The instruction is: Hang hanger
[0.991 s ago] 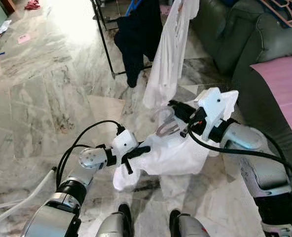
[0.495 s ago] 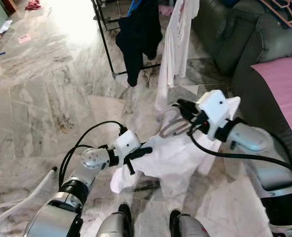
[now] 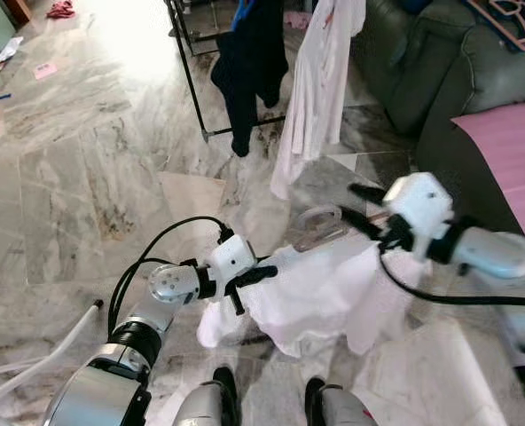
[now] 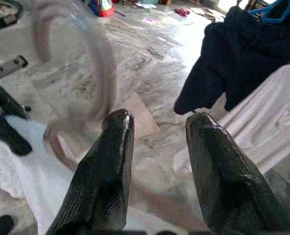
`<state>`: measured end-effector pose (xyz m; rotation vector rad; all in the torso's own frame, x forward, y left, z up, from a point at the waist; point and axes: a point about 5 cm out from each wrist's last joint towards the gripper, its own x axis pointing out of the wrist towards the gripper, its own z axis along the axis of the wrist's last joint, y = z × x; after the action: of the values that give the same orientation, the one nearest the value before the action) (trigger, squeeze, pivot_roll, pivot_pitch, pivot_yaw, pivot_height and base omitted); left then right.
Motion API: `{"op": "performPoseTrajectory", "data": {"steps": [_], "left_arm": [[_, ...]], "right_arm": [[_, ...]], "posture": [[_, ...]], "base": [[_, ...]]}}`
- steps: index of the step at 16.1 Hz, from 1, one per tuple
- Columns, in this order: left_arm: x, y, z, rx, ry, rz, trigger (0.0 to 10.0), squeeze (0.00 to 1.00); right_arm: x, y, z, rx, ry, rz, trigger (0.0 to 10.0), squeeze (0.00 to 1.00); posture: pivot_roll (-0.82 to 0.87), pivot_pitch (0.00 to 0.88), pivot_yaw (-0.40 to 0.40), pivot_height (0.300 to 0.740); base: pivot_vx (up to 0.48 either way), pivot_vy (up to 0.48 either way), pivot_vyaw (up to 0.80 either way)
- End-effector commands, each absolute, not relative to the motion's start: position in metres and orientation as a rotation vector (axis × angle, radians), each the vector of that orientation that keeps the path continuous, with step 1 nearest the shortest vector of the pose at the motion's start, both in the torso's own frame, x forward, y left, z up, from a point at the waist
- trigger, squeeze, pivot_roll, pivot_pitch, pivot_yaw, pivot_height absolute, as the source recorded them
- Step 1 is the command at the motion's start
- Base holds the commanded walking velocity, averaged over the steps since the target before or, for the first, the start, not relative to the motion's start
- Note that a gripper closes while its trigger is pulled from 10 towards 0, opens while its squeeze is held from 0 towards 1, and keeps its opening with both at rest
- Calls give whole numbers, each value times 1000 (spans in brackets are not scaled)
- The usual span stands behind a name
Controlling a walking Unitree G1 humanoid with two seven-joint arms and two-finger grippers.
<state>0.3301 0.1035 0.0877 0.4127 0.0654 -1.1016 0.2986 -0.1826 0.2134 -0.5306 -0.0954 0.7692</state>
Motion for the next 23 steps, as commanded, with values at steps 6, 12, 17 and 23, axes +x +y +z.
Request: {"op": "performPoseTrajectory", "data": {"steps": [6, 12, 17, 23], "left_arm": [[330, 119, 89, 513, 74, -1138, 1725, 0], [327, 122, 93, 550, 46, -1195, 1333, 0], [326, 128, 102, 606, 8, -1265, 1333, 0], [322, 127, 107, 663, -23, -1359, 1137, 0]], "right_arm": [[284, -212, 226, -637, -55, 826, 10000, 1000], [271, -235, 202, -623, 88, 962, 10000, 1000], [268, -252, 182, -719, 201, 958, 10000, 1000], [279, -247, 183, -790, 114, 932, 10000, 1000]], "posture": [[-96, 264, 86, 740], [-90, 268, 87, 740], [-78, 267, 86, 740], [-78, 264, 87, 740]], "base": [[0, 0, 0], [0, 0, 0], [0, 0, 0], [0, 0, 0]]}}
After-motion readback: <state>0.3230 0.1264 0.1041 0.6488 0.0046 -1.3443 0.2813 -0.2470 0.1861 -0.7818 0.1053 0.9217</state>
